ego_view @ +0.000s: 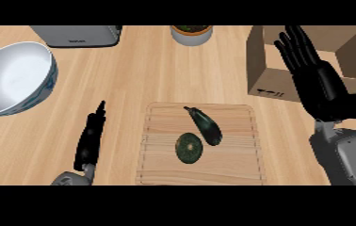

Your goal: Pick the squash from the cutting board and place it in the cardboard box

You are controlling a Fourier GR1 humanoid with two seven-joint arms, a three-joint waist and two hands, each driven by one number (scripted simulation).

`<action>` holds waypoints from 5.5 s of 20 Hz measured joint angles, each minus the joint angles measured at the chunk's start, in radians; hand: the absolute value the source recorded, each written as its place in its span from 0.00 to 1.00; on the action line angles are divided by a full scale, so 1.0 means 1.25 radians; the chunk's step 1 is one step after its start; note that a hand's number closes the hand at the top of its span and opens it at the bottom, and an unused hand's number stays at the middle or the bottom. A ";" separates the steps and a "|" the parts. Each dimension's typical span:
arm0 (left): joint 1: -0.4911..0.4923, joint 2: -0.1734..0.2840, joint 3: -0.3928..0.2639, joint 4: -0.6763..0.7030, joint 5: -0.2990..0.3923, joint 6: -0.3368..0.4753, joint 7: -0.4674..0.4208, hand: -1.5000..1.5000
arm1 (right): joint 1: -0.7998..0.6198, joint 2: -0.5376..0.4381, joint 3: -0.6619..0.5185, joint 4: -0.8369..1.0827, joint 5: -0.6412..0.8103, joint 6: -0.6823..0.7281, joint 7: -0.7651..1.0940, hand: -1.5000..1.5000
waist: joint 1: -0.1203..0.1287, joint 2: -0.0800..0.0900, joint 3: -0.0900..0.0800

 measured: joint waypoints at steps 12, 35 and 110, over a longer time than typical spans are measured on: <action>-0.109 0.157 0.008 -0.174 0.009 -0.229 -0.191 0.50 | 0.084 -0.124 0.066 -0.207 0.243 -0.032 -0.014 0.00 | -0.016 -0.003 -0.019; -0.133 0.170 0.054 -0.177 0.022 -0.348 -0.245 0.50 | -0.038 -0.138 0.503 -0.393 0.773 0.352 0.419 0.00 | 0.012 0.004 -0.021; -0.122 0.003 0.267 -0.219 -0.156 -0.546 -0.198 0.50 | 0.016 0.239 0.520 0.185 1.311 0.193 0.122 1.00 | 0.006 0.006 -0.019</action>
